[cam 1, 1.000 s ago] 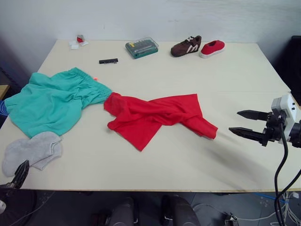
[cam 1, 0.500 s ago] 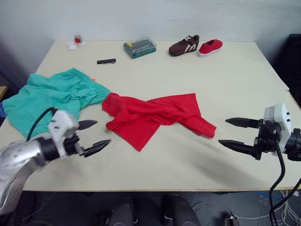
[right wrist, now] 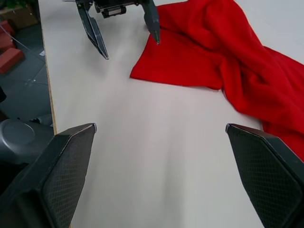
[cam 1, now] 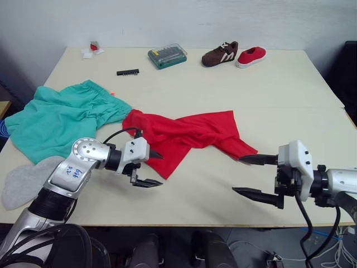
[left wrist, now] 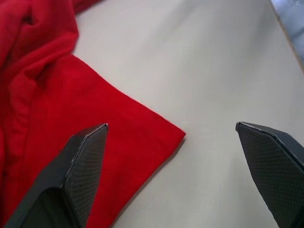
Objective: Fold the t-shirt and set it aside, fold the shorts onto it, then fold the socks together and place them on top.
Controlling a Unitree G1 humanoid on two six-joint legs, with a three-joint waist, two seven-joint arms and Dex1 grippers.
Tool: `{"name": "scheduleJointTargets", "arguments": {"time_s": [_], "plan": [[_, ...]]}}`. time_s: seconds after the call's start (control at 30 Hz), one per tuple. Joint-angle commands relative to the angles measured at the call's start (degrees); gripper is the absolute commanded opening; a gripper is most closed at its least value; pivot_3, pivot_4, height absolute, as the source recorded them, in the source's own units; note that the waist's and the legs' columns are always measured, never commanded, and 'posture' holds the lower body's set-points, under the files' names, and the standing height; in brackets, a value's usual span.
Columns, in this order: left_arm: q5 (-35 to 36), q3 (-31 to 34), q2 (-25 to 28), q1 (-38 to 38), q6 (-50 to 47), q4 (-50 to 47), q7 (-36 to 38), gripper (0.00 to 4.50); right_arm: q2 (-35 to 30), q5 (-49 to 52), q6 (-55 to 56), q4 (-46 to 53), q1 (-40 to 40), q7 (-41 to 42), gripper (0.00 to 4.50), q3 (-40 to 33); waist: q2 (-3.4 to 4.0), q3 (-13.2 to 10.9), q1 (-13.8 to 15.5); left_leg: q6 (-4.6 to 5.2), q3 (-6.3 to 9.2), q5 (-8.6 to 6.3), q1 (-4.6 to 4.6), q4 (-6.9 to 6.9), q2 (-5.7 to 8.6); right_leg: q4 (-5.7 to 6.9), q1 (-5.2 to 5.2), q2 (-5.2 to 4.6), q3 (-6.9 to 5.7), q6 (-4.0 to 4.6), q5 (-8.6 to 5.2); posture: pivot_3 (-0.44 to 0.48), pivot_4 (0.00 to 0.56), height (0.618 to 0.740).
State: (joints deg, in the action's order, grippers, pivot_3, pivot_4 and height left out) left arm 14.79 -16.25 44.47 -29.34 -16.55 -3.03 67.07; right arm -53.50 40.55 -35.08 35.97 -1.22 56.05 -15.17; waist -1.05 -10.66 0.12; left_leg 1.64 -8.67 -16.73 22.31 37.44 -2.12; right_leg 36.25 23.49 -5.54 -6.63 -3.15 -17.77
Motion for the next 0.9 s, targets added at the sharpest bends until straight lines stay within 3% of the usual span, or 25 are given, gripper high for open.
{"name": "scheduleJointTargets", "arguments": {"time_s": [0.03,0.17,0.27,0.5,0.7,0.9], "plan": [[-4.1,-1.4,-2.1,-1.6,1.1,1.2,-1.5,4.50,0.5,-0.7,1.1,2.4,-1.0,-1.1,4.46,0.0,-0.01,0.0,0.2,0.01,0.03,0.00,0.00,0.02,0.00,0.00,-0.03,0.00,-0.01,-0.01,0.00,0.000,0.150,0.740],[-9.3,-4.1,-4.9,-2.7,3.1,4.3,-3.1,4.50,0.7,-1.4,1.3,2.5,-1.1,-2.1,4.46,0.4,-0.02,0.0,0.5,0.04,0.04,-0.01,0.02,0.12,0.00,0.06,-0.02,0.00,-0.02,-0.02,0.01,0.000,0.150,0.740],[-11.4,-5.2,-5.8,-2.9,4.0,6.5,-2.4,3.97,0.8,-2.2,1.7,1.5,-1.0,-2.9,4.50,-0.1,-0.02,0.0,0.4,0.05,0.04,-0.01,0.02,0.20,-0.01,0.16,-0.01,0.00,-0.01,-0.02,0.01,0.000,0.150,0.740],[-14.7,-5.9,-7.2,-3.7,5.4,10.7,-3.7,1.90,0.8,-2.4,2.3,0.6,-1.9,-3.5,4.50,-1.9,-0.02,0.0,0.8,0.15,0.11,-0.03,-0.05,0.39,-0.01,0.34,-0.11,-0.08,0.00,-0.03,0.02,0.000,0.150,0.740],[-12.7,-5.5,-6.2,-2.4,5.3,8.5,0.3,0.11,0.4,-5.1,3.5,-1.1,-3.5,-3.6,4.50,-3.0,-0.03,0.0,1.0,0.16,0.13,-0.05,-0.05,0.44,-0.01,0.42,-0.11,-0.11,0.00,-0.04,0.03,0.000,0.150,0.740],[-6.3,-0.1,5.3,3.7,3.4,3.0,10.7,0.05,0.8,-5.2,-0.9,-10.8,0.0,-7.3,4.50,-3.9,-0.05,0.0,-0.6,0.02,0.08,-0.03,-0.06,0.43,-0.11,0.52,-0.04,-0.04,-0.01,0.10,-0.06,0.000,0.150,0.740]]}}
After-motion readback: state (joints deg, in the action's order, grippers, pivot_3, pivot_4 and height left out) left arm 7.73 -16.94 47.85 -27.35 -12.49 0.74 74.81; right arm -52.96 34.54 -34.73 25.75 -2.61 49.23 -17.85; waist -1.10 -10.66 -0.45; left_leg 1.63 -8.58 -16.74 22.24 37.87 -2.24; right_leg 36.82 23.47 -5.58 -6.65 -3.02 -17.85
